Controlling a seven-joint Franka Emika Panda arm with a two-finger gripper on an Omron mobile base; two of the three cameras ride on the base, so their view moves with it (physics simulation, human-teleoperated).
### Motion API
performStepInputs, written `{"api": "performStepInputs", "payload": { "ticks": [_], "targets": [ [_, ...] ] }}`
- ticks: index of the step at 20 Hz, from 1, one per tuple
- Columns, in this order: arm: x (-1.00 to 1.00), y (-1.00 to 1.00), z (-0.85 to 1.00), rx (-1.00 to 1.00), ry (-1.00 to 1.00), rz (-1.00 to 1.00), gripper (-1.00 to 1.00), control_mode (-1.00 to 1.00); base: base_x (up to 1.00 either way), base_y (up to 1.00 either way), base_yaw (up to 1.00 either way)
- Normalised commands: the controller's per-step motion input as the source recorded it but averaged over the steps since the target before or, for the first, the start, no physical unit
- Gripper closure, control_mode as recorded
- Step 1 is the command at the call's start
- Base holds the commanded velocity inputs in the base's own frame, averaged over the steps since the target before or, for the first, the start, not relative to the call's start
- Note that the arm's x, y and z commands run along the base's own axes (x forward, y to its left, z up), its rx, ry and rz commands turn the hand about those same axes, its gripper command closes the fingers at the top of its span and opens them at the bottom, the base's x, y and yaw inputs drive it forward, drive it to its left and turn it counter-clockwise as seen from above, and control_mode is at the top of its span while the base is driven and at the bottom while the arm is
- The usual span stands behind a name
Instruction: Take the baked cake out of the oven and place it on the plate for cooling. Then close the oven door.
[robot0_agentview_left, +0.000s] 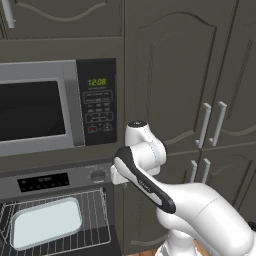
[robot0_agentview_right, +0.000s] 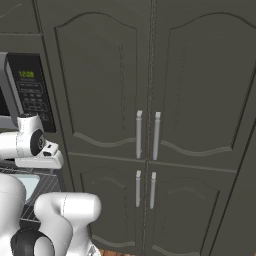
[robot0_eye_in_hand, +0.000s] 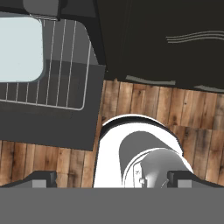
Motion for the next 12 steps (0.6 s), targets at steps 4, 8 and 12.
{"api": "performStepInputs", "payload": {
  "ticks": [4,8,12],
  "targets": [
    [0.00,0.00,0.00,0.00,0.00,0.00,-1.00,-1.00,0.00,0.00,0.00],
    [0.00,0.00,0.00,0.00,0.00,0.00,-1.00,-1.00,0.00,0.00,0.00],
    [-0.17,0.00,-0.01,0.00,0.01,0.00,-1.00,-1.00,0.00,0.00,0.00]
  ]
}}
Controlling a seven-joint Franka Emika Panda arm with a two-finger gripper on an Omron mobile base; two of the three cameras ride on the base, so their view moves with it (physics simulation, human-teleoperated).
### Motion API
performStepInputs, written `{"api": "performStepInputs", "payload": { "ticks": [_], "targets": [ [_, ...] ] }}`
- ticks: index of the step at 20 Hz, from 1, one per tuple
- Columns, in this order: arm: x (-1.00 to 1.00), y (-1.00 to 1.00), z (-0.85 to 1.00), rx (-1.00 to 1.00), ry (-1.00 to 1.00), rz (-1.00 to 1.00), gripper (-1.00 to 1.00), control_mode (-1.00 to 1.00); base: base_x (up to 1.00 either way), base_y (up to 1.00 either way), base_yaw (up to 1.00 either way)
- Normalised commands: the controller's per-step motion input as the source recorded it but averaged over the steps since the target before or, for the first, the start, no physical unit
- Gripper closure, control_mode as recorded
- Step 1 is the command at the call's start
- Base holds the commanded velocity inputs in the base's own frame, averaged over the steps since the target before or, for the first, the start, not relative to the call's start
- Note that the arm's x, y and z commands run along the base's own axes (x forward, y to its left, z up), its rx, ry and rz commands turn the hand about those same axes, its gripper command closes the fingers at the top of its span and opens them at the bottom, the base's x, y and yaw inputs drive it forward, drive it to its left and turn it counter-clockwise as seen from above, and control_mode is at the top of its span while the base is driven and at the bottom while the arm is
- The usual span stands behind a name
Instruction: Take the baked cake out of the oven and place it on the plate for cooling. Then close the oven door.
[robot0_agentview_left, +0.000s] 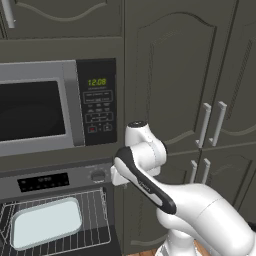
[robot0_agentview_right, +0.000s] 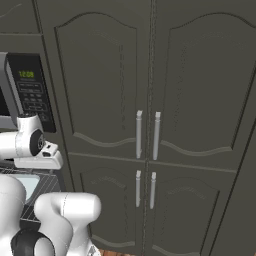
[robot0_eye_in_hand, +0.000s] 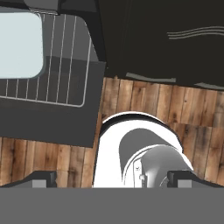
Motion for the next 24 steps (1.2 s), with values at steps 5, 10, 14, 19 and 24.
{"api": "performStepInputs", "payload": {
  "ticks": [5,10,14,19,24],
  "targets": [
    [-0.15,0.39,-0.16,-0.04,0.01,0.00,-1.00,-1.00,0.00,0.00,0.00],
    [-0.02,0.60,-0.28,-0.11,0.00,0.00,-1.00,-1.00,0.00,0.00,0.00],
    [0.01,0.64,-0.36,-0.09,0.00,0.00,-1.00,-1.00,0.00,0.00,0.00],
    [0.01,0.33,-0.31,0.00,0.00,0.00,-1.00,-1.00,0.00,0.00,0.00],
    [-0.08,0.17,-0.39,0.00,0.00,0.03,-1.00,-1.00,0.00,0.00,0.00]
  ]
}}
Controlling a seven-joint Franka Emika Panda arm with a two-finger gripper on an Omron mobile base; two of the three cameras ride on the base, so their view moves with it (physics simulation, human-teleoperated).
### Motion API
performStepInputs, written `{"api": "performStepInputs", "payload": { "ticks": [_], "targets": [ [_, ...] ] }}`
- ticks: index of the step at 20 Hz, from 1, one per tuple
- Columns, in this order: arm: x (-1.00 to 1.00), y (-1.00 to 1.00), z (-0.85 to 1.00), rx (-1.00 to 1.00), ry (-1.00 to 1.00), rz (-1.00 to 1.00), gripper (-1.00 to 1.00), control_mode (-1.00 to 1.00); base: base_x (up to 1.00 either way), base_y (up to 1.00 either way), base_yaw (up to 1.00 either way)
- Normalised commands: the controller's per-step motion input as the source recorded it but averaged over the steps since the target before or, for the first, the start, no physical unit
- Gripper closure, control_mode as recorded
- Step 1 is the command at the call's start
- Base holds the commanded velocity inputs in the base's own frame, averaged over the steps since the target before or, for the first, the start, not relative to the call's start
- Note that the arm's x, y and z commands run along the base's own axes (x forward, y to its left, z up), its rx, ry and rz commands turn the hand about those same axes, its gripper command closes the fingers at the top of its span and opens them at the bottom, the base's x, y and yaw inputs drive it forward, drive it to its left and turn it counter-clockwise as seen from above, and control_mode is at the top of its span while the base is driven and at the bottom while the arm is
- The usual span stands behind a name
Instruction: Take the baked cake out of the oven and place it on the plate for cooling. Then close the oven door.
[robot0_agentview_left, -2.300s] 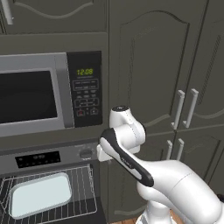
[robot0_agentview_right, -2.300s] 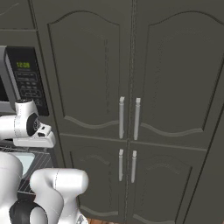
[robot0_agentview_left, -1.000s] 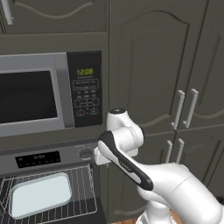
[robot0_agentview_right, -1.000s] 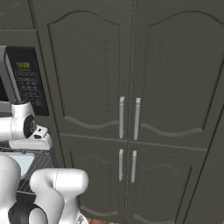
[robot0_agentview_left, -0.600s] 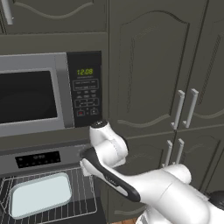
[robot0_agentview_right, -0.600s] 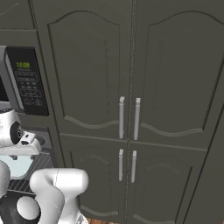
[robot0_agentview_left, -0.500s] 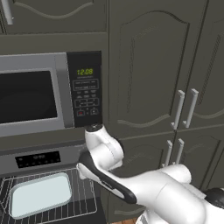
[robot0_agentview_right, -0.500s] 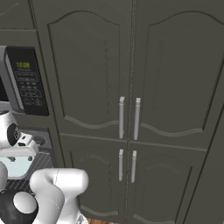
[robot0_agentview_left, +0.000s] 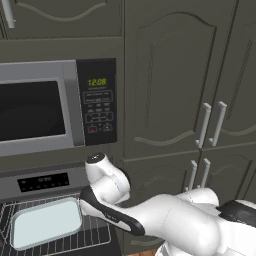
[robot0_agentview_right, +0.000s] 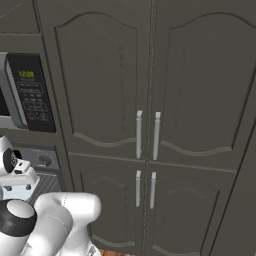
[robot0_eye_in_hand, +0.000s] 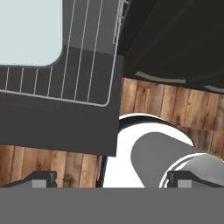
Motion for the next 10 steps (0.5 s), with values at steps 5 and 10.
{"api": "performStepInputs", "payload": {
  "ticks": [5,10],
  "targets": [
    [0.00,0.18,-0.33,0.00,0.08,0.00,-1.00,-1.00,0.00,0.00,0.00],
    [0.00,0.29,-0.28,0.00,0.08,0.00,-1.00,-1.00,0.00,0.00,0.00]
  ]
}}
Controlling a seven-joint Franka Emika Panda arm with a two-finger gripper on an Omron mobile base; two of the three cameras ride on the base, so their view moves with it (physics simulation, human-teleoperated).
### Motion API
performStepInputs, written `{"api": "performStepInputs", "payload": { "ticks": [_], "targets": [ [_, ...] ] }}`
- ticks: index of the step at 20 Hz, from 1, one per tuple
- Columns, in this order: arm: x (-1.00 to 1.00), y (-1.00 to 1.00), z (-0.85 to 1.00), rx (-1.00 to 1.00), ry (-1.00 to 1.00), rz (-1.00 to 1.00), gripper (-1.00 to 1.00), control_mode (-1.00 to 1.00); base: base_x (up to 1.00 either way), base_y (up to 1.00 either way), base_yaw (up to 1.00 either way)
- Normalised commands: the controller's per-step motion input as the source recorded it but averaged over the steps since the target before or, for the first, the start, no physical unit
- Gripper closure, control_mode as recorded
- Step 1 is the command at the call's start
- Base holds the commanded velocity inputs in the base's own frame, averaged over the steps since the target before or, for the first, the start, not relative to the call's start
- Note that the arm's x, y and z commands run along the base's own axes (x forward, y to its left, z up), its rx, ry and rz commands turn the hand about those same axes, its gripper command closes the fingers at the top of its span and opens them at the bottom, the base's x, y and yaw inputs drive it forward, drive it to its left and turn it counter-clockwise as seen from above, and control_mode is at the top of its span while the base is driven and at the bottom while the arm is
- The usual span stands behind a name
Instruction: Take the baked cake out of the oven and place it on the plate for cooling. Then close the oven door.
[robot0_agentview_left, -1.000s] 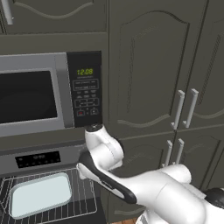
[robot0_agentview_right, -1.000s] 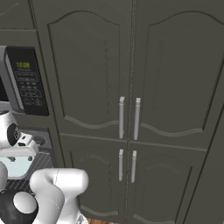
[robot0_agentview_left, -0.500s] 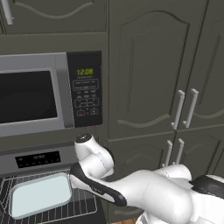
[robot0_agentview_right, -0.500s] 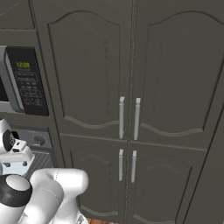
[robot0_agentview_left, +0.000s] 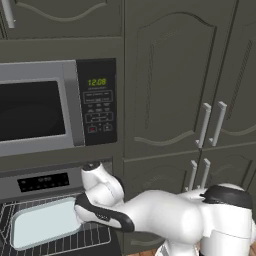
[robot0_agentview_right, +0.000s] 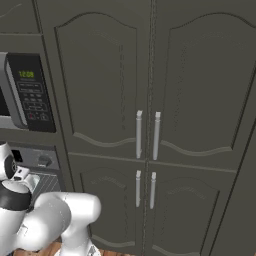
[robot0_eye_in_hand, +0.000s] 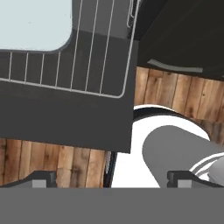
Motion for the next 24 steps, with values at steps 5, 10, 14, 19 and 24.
{"api": "performStepInputs", "payload": {
  "ticks": [5,10,14,19,24],
  "targets": [
    [0.00,0.30,-0.24,0.00,0.03,0.00,-1.00,-1.00,0.00,0.00,0.00],
    [-0.04,0.34,-0.31,0.00,0.00,0.00,-1.00,-1.00,0.00,0.00,0.00],
    [-0.01,0.26,-0.36,0.00,0.00,-0.02,-1.00,-1.00,0.00,0.00,0.00],
    [0.02,0.26,-0.33,0.01,-0.01,-0.02,-1.00,-1.00,0.00,0.00,0.00],
    [-0.12,0.24,-0.21,0.00,-0.05,0.00,-1.00,-1.00,0.00,0.00,0.00]
  ]
}}
